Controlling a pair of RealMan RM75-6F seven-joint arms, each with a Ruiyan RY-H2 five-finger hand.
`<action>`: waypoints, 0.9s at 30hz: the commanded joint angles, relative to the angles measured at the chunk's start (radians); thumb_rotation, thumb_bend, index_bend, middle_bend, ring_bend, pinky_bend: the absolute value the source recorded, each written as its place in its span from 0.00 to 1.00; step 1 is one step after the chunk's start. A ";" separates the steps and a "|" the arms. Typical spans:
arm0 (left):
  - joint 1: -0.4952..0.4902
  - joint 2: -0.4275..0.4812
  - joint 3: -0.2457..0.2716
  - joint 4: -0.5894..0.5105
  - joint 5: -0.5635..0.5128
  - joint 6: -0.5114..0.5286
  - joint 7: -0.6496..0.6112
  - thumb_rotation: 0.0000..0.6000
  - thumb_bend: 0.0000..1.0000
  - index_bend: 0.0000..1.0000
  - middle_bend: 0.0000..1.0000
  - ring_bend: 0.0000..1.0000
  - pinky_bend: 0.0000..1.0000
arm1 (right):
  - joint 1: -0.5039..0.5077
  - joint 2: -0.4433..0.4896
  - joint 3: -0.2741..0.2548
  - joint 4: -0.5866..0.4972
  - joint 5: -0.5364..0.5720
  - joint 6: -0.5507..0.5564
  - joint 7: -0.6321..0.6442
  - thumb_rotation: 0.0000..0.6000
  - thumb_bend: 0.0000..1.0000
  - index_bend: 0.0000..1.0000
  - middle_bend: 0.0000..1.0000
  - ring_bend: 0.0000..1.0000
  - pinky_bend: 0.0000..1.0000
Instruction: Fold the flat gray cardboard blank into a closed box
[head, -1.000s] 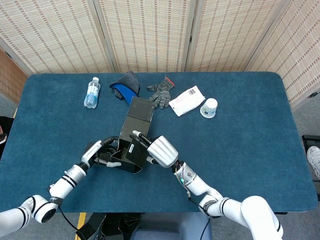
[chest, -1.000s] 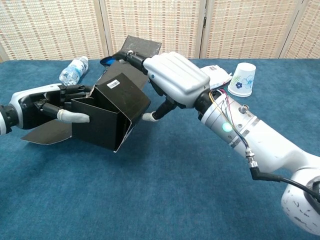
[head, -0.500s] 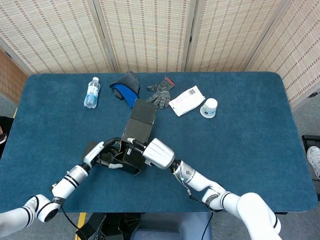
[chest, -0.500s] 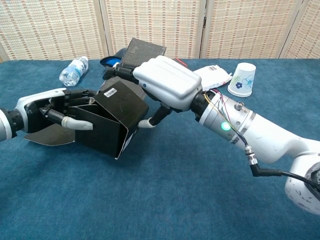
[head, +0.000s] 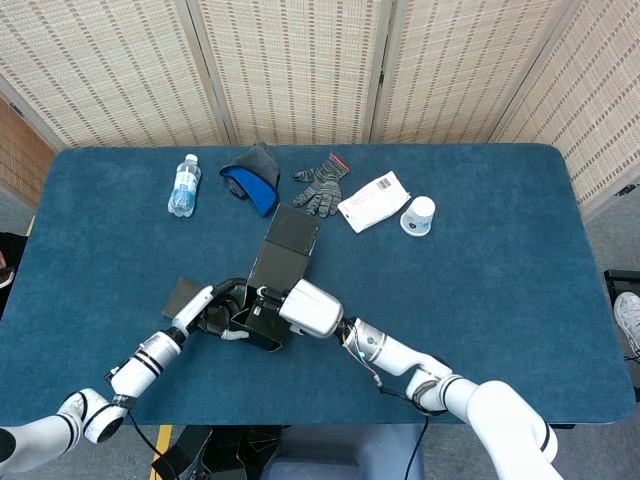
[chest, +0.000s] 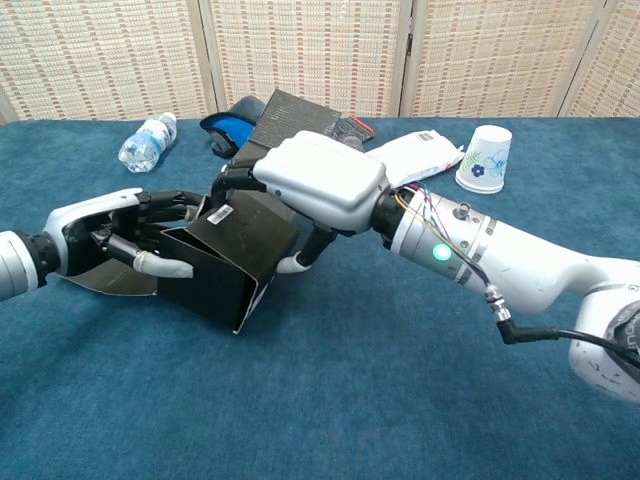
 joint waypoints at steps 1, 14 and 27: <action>0.000 -0.015 0.003 0.021 0.002 0.005 -0.005 1.00 0.10 0.19 0.25 0.48 0.60 | 0.018 0.015 -0.013 -0.007 -0.006 -0.025 0.023 1.00 0.03 0.29 0.28 0.77 0.92; -0.005 -0.054 0.018 0.092 0.010 0.005 -0.055 1.00 0.10 0.18 0.24 0.48 0.60 | 0.052 0.042 -0.049 -0.027 -0.013 -0.097 0.049 1.00 0.03 0.29 0.28 0.77 0.92; -0.008 -0.063 0.026 0.114 0.012 0.012 -0.074 1.00 0.10 0.14 0.21 0.48 0.60 | 0.060 0.065 -0.057 -0.056 -0.008 -0.108 0.045 1.00 0.04 0.29 0.29 0.77 0.92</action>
